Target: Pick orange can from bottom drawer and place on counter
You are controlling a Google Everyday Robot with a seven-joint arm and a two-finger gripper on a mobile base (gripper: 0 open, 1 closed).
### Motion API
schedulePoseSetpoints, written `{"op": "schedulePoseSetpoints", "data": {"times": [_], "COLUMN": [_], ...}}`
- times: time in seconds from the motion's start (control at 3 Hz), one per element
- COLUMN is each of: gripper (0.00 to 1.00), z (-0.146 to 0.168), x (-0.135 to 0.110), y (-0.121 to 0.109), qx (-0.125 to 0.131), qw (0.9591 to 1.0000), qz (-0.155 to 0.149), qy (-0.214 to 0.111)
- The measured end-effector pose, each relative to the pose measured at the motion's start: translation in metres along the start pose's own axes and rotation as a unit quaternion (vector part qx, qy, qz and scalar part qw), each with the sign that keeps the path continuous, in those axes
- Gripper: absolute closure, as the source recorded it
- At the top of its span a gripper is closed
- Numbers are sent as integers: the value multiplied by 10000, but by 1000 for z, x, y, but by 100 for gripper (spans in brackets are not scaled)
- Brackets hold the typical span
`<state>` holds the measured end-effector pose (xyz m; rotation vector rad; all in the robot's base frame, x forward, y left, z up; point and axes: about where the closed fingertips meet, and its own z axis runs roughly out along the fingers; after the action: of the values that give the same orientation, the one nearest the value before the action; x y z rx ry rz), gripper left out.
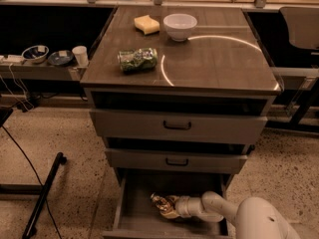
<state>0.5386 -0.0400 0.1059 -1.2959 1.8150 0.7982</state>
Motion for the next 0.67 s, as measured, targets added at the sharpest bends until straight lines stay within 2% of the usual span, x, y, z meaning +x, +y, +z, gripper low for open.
{"op": "schedulePoseSetpoints", "data": {"times": [0.33, 0.67], "gripper": [100, 100], "z": [-57, -122], "x": [-40, -73], "y": [7, 24], "qx": [143, 301], "qw": [9945, 9817], "qz": [-442, -807], "qy": [-937, -1699]}}
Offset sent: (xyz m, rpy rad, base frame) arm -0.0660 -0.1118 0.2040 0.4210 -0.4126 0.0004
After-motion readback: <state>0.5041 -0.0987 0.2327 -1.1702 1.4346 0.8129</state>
